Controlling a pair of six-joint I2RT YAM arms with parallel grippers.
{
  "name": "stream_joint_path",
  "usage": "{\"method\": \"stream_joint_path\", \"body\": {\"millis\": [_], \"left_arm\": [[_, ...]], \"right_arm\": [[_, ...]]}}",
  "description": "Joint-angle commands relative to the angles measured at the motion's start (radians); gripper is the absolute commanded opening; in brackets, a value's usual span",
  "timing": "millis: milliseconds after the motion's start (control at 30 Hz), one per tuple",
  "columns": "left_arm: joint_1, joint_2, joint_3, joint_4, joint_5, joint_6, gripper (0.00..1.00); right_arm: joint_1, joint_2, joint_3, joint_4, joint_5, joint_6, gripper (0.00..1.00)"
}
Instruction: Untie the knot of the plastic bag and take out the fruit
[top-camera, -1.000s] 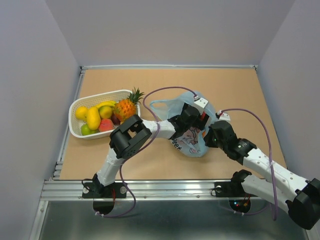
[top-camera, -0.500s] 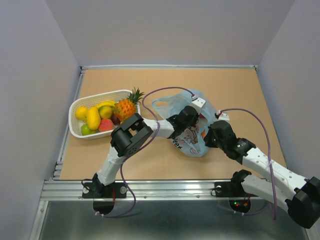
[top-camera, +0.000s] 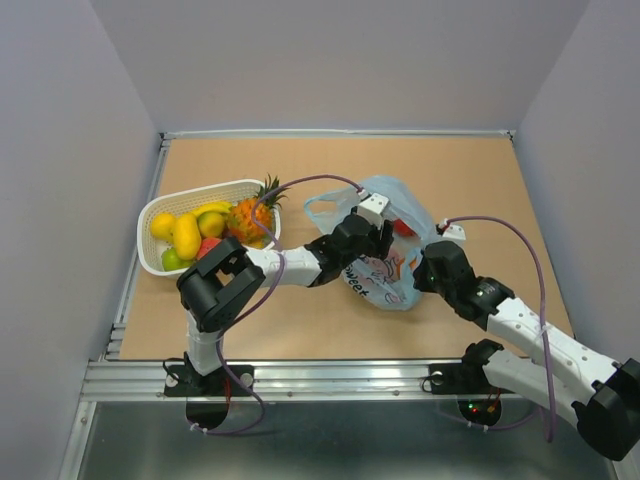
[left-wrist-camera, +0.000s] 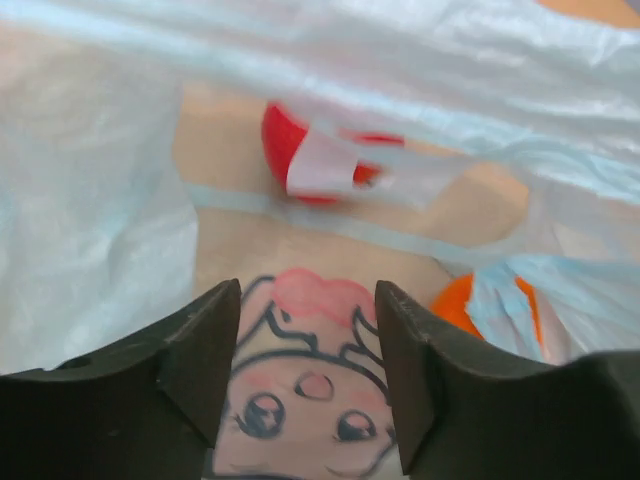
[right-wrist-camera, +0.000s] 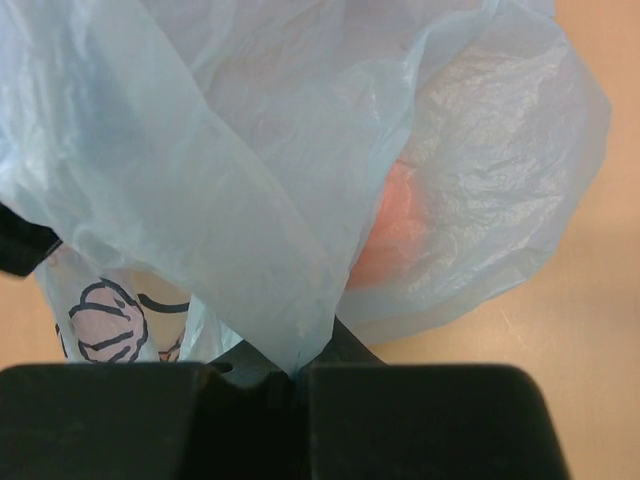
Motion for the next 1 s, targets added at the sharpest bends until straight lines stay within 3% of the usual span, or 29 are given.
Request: {"method": "stream_joint_path", "body": {"millis": [0, 167, 333, 567, 967], "left_arm": [[-0.019, -0.093, -0.067, 0.039, 0.053, -0.091, 0.74], [-0.08, -0.136, -0.102, 0.038, 0.075, -0.113, 0.91], [-0.123, -0.107, -0.082, 0.029, 0.078, -0.116, 0.97], [-0.146, -0.058, -0.033, 0.023, 0.065, -0.114, 0.98], [-0.149, 0.025, 0.054, -0.031, 0.013, -0.111, 0.99]], "right_arm": [[-0.005, -0.018, 0.065, -0.02, 0.085, 0.014, 0.01], [-0.005, -0.038, 0.018, -0.057, 0.159, 0.147, 0.01], [-0.005, -0.071, -0.071, -0.066, 0.165, 0.325, 0.02], [-0.006, -0.101, -0.183, -0.064, 0.144, 0.505, 0.02], [-0.006, -0.047, -0.234, -0.014, 0.094, 0.55, 0.02]]}}
